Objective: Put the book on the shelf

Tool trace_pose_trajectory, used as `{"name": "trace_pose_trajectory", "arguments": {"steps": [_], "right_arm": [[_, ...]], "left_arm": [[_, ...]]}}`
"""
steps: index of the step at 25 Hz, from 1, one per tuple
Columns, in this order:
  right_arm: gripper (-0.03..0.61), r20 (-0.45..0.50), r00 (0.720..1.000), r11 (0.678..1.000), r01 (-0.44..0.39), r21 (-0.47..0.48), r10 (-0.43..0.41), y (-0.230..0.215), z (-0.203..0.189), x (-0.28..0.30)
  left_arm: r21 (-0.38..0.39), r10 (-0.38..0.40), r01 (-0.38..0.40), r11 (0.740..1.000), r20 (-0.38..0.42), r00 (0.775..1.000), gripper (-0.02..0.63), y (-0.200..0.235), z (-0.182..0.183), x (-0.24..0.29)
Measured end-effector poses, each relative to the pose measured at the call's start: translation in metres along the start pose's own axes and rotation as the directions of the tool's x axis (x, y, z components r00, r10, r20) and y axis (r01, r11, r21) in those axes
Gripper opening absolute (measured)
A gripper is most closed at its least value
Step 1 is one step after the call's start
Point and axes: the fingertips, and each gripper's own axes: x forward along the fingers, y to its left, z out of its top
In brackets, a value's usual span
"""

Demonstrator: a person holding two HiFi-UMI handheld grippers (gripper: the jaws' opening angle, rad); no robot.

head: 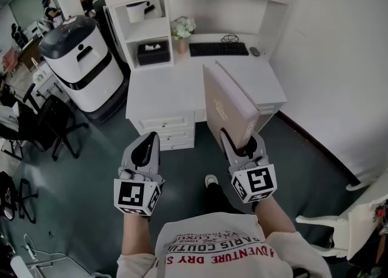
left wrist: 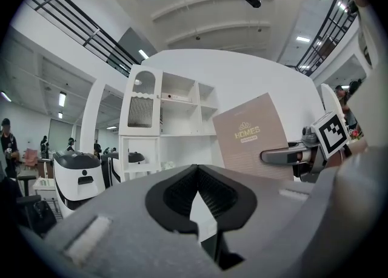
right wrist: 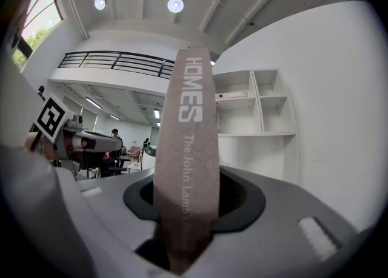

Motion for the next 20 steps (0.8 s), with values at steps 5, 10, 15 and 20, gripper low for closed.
{"name": "trace_pose_trajectory", "arguments": {"steps": [5,10,15,20], "right_arm": [[0.173,0.004,1.0,1.0,-0.03,0.009,0.029,-0.051,-0.006,0.062],[0.173,0.027,0.998,0.998,-0.059,0.003,0.059,-0.108,0.003,0.125],[0.173,0.037,0.995,0.996,-0.089,-0.025,0.09,-0.152,0.008,0.176],[0.173,0.019,0.994,0.993,-0.105,-0.046,0.106,-0.177,0.006,0.222]], "left_arm": [[0.002,0.043,-0.043,0.999,0.001,0.999,0.005,0.016,-0.001,0.068],[0.011,0.076,-0.076,0.997,0.026,0.997,0.005,0.027,0.012,0.147],[0.02,0.089,-0.09,0.996,0.046,0.995,0.006,0.032,0.02,0.211],[0.021,0.084,-0.085,0.996,0.054,0.995,0.005,0.039,0.024,0.255]]}}
